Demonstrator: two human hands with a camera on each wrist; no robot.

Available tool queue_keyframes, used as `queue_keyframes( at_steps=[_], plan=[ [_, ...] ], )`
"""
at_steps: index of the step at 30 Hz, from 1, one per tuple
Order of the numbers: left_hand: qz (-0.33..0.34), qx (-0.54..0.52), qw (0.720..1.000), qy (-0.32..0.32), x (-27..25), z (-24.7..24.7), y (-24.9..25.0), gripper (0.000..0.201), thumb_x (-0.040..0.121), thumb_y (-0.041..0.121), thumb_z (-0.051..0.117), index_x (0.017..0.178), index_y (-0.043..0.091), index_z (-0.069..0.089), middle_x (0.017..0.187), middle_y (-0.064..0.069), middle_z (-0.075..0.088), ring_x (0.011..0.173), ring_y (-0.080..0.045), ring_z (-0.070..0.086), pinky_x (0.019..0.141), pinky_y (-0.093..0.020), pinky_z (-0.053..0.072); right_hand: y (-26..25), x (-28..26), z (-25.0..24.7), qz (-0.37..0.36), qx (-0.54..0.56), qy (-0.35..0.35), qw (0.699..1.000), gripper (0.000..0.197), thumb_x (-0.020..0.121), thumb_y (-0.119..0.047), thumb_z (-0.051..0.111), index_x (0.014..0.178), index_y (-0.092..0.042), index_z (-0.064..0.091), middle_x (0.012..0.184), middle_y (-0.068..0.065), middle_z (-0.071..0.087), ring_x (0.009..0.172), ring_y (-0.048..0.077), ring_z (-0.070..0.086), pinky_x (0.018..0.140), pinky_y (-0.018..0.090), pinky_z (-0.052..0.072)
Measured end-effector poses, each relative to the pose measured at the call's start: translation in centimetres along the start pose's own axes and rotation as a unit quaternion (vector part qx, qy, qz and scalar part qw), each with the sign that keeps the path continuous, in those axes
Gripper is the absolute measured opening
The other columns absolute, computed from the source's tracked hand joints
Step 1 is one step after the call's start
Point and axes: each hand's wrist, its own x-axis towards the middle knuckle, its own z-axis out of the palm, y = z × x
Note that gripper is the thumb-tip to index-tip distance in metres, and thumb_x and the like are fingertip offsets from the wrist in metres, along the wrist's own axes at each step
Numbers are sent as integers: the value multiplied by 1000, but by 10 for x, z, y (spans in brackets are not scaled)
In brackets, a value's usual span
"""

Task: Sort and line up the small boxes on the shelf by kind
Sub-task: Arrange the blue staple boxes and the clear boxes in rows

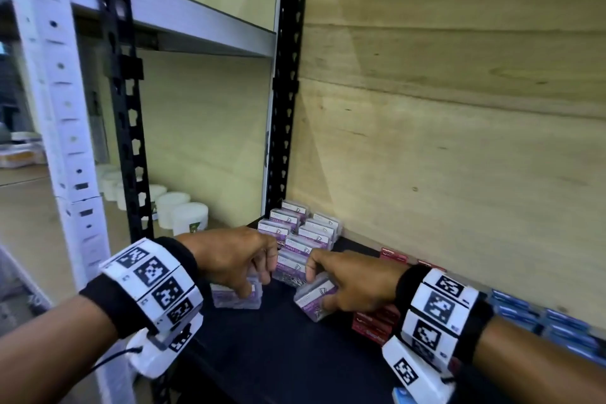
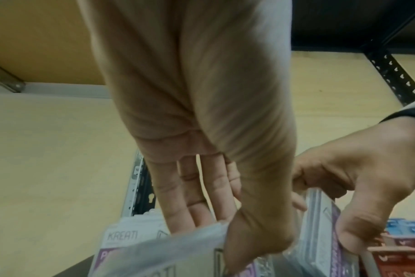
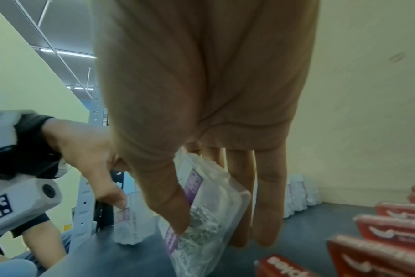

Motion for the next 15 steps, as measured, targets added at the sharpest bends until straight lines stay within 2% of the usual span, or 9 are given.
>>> queue_keyframes(
  at_steps=[2, 4, 7, 9, 12, 15],
  plan=[
    [9, 8, 1000, 1, 2, 3, -3, 45, 75, 3, 76, 107, 25, 54, 107, 12, 68, 89, -4, 62, 81, -22, 53, -3, 1, 1, 2, -6, 11, 1000, 32, 90, -24, 70, 112, -29, 47, 82, -13, 49, 67, 3, 44, 55, 22, 32],
    [17, 14, 1000, 1, 3, 5, -4, 49, 76, 4, 76, 113, 27, 53, 110, 14, 64, 95, -9, 61, 85, -24, 52, -5, 2, 1, 11, -10, 16, 1000, 32, 88, -25, 71, 108, -29, 46, 82, -12, 50, 67, 3, 44, 55, 23, 32],
    [13, 30, 999, -8, 3, 3, -9, 59, 79, 8, 77, 126, 31, 50, 114, 17, 61, 99, -2, 57, 87, -20, 51, -7, 0, 0, 30, -34, 14, 999, 33, 88, -29, 72, 109, -29, 46, 85, -11, 50, 69, 5, 45, 55, 24, 33],
    [3, 56, 998, -10, 1, 0, -14, 60, 80, 12, 77, 129, 35, 51, 115, 18, 59, 103, 0, 56, 88, -18, 49, -7, -2, -2, 43, -54, 7, 998, 34, 88, -33, 71, 109, -29, 46, 88, -9, 51, 71, 7, 45, 56, 26, 34],
    [-8, 99, 995, 4, -4, -3, -23, 45, 82, 21, 77, 121, 34, 60, 110, 17, 61, 102, -1, 56, 86, -16, 47, -9, -2, -2, 62, -74, -4, 995, 34, 88, -36, 72, 109, -28, 46, 91, -8, 52, 71, 8, 45, 56, 26, 33],
    [-7, 119, 992, 30, -5, -4, -34, 39, 81, 28, 79, 116, 37, 62, 104, 21, 59, 97, 0, 55, 81, -15, 45, -12, 2, -1, 65, -58, -4, 996, 36, 88, -36, 72, 113, -26, 48, 102, -3, 58, 83, 14, 53, 59, 26, 37]
  ],
)
